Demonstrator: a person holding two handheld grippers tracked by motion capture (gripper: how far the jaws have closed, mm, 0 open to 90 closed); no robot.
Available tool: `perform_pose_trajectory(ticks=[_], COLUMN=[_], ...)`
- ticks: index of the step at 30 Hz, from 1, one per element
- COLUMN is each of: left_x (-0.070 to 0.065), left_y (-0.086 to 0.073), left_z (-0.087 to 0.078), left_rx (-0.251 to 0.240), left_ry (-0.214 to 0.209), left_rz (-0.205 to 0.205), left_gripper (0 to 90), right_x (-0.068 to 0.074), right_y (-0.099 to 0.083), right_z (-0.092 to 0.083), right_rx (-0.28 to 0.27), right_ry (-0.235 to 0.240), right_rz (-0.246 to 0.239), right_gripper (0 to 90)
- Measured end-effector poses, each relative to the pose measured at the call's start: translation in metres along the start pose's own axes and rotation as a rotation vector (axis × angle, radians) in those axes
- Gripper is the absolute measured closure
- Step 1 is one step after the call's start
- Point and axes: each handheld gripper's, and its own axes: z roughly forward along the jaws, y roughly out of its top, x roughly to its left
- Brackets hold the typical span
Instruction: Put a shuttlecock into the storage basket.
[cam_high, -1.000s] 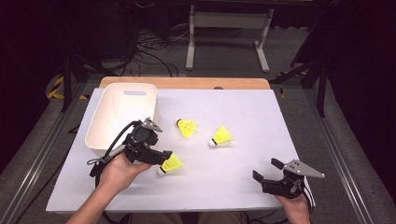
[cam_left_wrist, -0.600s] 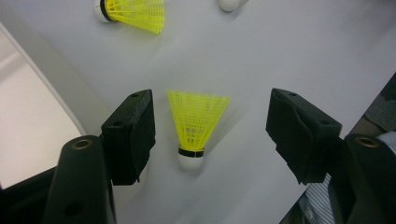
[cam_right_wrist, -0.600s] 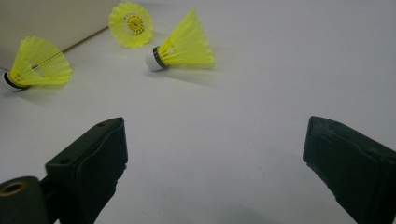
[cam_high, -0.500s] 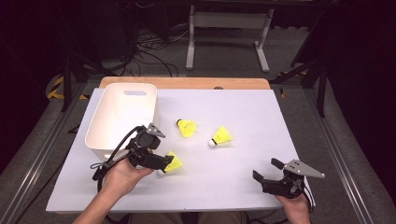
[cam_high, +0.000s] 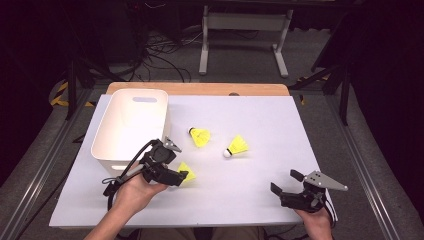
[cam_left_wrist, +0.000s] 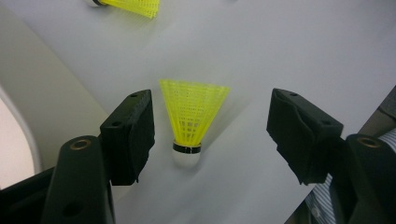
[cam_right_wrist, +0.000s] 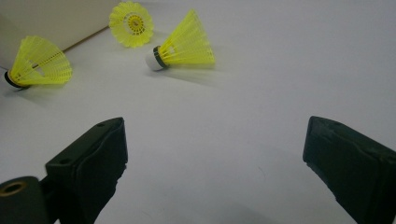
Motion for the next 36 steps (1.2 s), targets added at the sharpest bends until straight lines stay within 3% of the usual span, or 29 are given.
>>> perform_pose_trajectory(ticks=[23,36], left_x=[-0.014,-0.02], left_y=[0.0,0.002], left_z=[0.01,0.023], left_rx=[0.033,0.069], left_ry=[0.066,0.071], left_rz=[0.049,0.064], left_gripper=[32.0,31.4], right_x=[0.0,0.0], right_y=[0.0,0.0], right_z=[0.0,0.0], right_rx=[0.003,0.002], right_ry=[0.0,0.002], right_rz=[-0.001,0.002], right_gripper=[6.9,6.9])
